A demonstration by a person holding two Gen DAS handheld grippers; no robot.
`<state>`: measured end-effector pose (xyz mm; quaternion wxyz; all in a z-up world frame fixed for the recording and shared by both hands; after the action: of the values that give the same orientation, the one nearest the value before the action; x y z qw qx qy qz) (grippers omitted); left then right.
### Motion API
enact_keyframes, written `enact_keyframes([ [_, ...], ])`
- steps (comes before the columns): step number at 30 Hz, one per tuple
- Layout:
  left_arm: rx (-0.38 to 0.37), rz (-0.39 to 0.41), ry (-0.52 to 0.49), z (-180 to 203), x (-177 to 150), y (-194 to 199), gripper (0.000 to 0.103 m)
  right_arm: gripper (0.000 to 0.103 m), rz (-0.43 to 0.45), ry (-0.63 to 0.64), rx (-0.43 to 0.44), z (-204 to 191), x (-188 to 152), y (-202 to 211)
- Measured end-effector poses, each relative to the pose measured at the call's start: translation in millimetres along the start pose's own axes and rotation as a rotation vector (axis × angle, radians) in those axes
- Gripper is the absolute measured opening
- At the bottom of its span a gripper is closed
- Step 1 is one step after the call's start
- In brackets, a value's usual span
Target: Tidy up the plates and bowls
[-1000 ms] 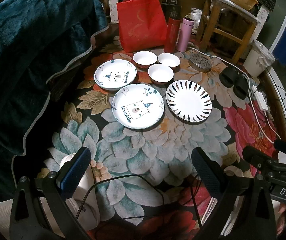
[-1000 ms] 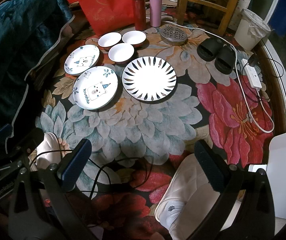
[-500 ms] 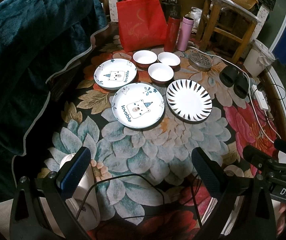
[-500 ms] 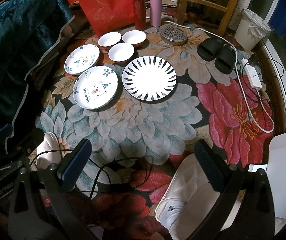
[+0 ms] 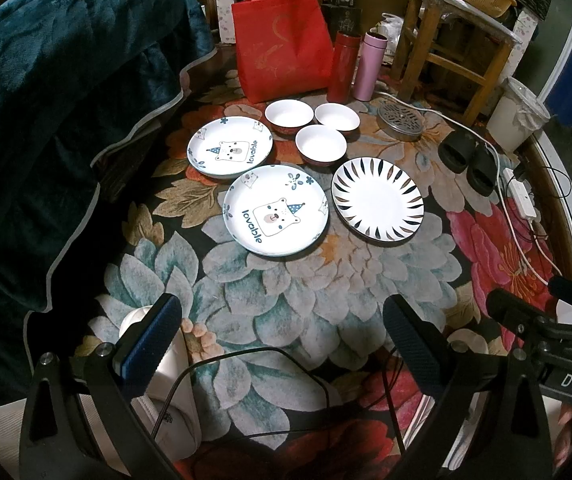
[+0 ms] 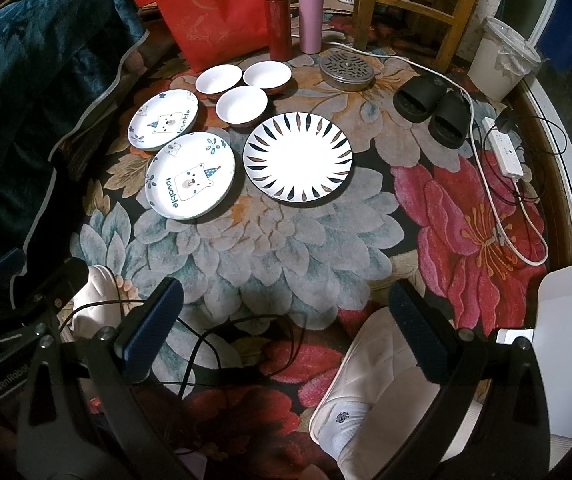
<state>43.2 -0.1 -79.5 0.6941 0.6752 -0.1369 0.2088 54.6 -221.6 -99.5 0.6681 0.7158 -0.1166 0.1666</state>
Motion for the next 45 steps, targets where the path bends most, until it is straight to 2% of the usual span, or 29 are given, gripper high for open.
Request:
enact_keyframes([
  [30, 0.001, -0.004, 0.001, 0.0, -0.2, 0.0, 0.101, 0.103, -0.002, 0.0, 0.0, -0.7, -0.9, -0.6],
  [36, -0.002, -0.008, -0.017, 12.5, 3.3, 2.4, 0.101, 0.103, -0.068, -0.033, 0.008, 1.2, -2.5, -7.8],
  [41, -0.008, -0.01, -0.005, 13.9, 19.1, -8.5, 0.101, 0.103, -0.124, -0.061, -0.001, 7.7, 17.8, -8.6],
  [45, -0.02, -0.022, -0.023, 20.1, 39.4, -24.6, 0.101, 0.103, -0.114, 0.015, -0.049, 9.1, 49.1, -14.1],
])
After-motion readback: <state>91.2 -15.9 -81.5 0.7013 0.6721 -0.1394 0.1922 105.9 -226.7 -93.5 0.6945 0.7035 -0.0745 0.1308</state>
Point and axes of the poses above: each gripper's, at about its wrist camera, not at the fingertips, and y roughly against the way its jaws point, z to its right, x to its top, the point moved 9 cm from there along -y, roughly the way its jaws point
